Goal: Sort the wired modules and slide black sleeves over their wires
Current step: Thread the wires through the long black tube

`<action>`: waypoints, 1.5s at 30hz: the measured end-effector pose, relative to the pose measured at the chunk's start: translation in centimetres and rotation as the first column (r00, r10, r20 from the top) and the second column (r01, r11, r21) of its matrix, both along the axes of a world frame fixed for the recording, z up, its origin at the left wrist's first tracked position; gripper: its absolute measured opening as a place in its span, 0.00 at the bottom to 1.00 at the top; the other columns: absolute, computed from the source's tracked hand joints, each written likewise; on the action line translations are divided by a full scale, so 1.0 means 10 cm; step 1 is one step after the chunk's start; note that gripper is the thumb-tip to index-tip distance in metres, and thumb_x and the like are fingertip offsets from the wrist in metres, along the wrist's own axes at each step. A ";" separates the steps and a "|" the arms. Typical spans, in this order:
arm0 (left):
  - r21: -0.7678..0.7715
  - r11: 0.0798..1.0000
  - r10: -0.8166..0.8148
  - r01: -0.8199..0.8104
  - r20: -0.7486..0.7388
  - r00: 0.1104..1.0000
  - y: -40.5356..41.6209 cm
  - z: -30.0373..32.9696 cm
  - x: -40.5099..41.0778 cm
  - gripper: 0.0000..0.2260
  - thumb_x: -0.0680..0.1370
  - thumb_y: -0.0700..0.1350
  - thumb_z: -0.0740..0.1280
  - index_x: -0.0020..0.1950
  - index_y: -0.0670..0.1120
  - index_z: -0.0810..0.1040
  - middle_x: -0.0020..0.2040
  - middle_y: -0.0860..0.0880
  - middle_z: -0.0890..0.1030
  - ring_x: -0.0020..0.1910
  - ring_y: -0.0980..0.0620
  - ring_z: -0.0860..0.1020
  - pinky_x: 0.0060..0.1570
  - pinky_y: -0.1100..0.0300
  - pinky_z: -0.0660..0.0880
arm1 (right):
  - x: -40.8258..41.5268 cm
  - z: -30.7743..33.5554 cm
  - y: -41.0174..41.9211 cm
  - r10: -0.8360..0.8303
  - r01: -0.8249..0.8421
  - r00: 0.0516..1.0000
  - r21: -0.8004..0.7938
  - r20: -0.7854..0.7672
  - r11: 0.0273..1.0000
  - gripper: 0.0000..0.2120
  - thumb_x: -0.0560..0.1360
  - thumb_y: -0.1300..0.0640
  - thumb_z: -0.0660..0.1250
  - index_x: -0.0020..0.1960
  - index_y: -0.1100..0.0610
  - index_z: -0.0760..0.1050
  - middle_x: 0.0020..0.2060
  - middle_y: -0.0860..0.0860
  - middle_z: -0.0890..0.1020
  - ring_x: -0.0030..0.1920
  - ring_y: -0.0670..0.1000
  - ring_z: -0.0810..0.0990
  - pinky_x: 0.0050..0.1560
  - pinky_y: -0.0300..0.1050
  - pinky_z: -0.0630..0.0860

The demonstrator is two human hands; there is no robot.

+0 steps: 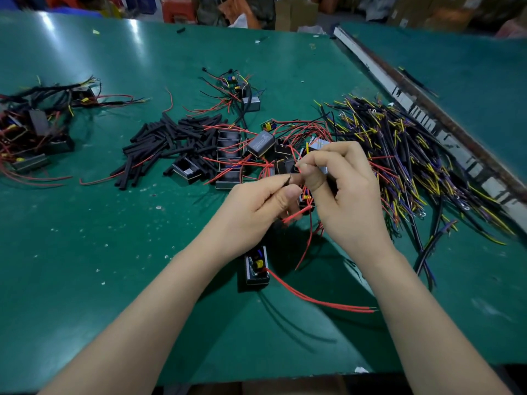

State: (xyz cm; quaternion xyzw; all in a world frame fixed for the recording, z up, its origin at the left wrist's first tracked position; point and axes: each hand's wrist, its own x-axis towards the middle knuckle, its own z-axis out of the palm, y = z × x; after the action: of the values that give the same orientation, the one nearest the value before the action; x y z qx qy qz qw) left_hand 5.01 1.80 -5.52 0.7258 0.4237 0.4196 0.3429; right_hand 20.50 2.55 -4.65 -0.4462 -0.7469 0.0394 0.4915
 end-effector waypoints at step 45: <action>-0.157 0.987 0.055 0.022 0.466 0.883 -0.02 0.09 0.01 0.04 0.76 0.35 0.65 0.48 0.42 0.76 0.40 0.49 0.80 0.38 0.59 0.79 0.37 0.67 0.75 | 0.03 0.02 -0.01 0.052 -0.056 0.991 0.029 0.124 0.998 0.07 0.78 0.60 0.64 0.50 0.62 0.80 0.47 0.50 0.72 0.47 0.47 0.72 0.40 0.51 0.73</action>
State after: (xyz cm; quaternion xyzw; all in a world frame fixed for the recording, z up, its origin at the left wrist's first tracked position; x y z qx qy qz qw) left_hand 5.10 1.56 -4.59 0.5697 0.3661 0.5508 0.4879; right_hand 20.84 2.45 -4.47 -0.4194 -0.7880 0.0127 0.4505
